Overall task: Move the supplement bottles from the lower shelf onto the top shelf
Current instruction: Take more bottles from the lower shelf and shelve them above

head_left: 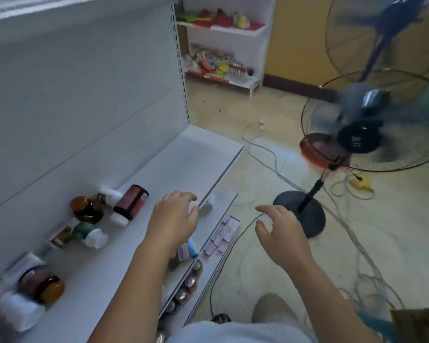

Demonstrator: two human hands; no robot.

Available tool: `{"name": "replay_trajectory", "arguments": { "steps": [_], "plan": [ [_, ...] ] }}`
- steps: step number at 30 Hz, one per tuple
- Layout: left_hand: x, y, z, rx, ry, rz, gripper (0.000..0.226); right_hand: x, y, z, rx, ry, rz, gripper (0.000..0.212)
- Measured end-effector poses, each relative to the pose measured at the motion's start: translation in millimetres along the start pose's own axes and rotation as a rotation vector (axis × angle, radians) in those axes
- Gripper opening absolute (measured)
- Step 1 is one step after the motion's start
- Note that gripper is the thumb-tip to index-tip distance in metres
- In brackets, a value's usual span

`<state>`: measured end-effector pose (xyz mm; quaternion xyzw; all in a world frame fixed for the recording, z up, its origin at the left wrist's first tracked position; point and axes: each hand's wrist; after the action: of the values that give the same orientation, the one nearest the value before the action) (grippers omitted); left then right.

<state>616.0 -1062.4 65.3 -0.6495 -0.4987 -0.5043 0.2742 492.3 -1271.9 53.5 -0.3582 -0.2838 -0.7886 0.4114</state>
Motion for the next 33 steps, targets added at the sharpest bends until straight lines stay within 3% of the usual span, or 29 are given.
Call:
{"name": "replay_trajectory", "arguments": {
  "steps": [6, 12, 17, 20, 26, 33],
  "plan": [
    [-17.6, 37.3, 11.3, 0.233, -0.008, -0.085, 0.034, -42.7, 98.7, 9.9, 0.26, 0.022, 0.241, 0.04],
    [-19.1, 31.8, 22.6, 0.732, -0.001, -0.26, 0.037, -82.9, 183.5, 32.7, 0.574, -0.008, 0.541, 0.042],
    [-12.1, 0.3, 35.3, 1.051, 0.057, -0.312, 0.036, -127.5, 192.5, 81.5, 0.744, 0.108, 0.735, 0.043],
    [-5.3, -18.6, 56.5, 1.155, 0.061, -0.339, 0.043, -151.7, 183.6, 118.2, 0.81, 0.166, 0.769, 0.045],
    [4.4, -25.6, 124.8, 1.19, -0.005, -0.361, 0.052, -204.9, 149.9, 189.8, 0.993, 0.149, 0.763, 0.053],
    [-17.5, -0.8, 174.9, 1.287, -0.185, -0.275, 0.067, -250.2, 126.0, 212.0, 1.181, -0.328, 0.566, 0.058]
  ]
}}
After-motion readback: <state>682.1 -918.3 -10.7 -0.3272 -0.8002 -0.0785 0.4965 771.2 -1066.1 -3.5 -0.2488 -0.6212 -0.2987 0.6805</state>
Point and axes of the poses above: each hand's wrist, its own y-axis towards the middle knuckle, its own x-axis out of the back of the hand, z = x × y, and after that the axes turned 11 degrees about -z, right-handed
